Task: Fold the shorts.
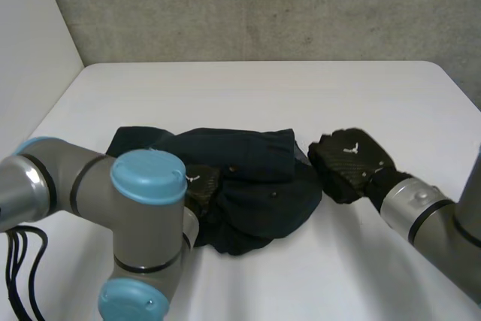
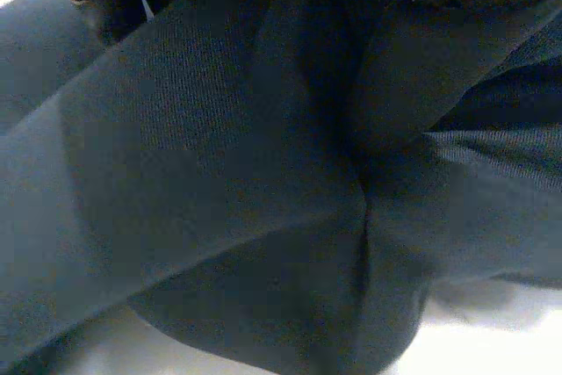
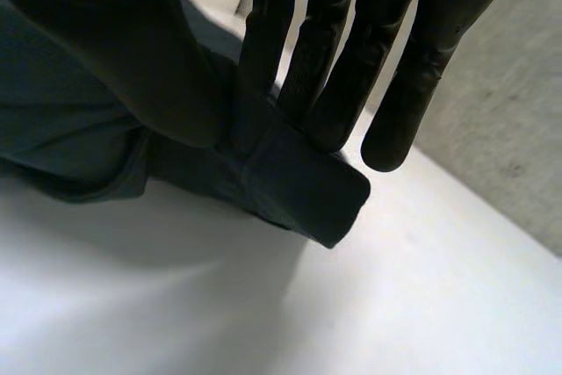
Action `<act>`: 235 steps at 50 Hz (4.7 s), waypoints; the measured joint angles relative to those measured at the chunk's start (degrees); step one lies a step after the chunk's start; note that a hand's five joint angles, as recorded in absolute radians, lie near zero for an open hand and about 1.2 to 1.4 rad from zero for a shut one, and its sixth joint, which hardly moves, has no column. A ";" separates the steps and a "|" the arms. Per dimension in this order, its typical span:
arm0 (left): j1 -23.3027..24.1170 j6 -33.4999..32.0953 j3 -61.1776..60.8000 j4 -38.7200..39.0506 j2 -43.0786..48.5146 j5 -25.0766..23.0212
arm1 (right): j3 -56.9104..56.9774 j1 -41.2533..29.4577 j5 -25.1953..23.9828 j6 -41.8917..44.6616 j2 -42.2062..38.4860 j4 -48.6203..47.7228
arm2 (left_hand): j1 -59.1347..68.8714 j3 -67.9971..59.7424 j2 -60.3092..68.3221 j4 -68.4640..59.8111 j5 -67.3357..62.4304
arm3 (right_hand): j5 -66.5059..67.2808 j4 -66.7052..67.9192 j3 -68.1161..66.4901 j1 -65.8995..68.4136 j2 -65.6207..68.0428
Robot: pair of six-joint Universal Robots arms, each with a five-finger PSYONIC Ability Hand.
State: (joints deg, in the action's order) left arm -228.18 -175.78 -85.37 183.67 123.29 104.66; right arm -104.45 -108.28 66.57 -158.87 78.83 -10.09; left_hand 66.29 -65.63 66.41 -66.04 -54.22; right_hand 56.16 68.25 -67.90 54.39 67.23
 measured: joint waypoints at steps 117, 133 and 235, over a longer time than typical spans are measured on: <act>-19.25 -21.14 -6.04 7.97 -8.57 4.28 | 5.90 -11.28 13.49 4.10 -16.75 -7.70 | -54.46 53.39 -54.72 54.32 51.54 | -40.78 -43.04 42.57 -32.15 -41.47; -17.29 -21.26 -20.84 5.02 -27.66 -5.45 | 11.05 -11.23 14.32 4.33 -21.58 -7.34 | -45.81 46.03 -46.44 46.14 44.32 | -1.86 -0.33 0.51 -1.41 0.03; -22.67 -19.04 4.89 -14.11 -28.58 -18.00 | 43.64 -10.24 15.32 15.19 -8.41 34.95 | -1.54 -2.50 2.20 -2.91 -2.34 | 0.19 0.00 0.39 1.06 0.55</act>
State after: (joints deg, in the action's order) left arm -250.86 -194.82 -80.48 169.56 94.72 86.67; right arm -60.81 -118.51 81.88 -143.67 70.41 24.86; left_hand 64.75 -68.13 68.61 -68.95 -56.56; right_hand 56.35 68.25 -67.51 55.46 67.78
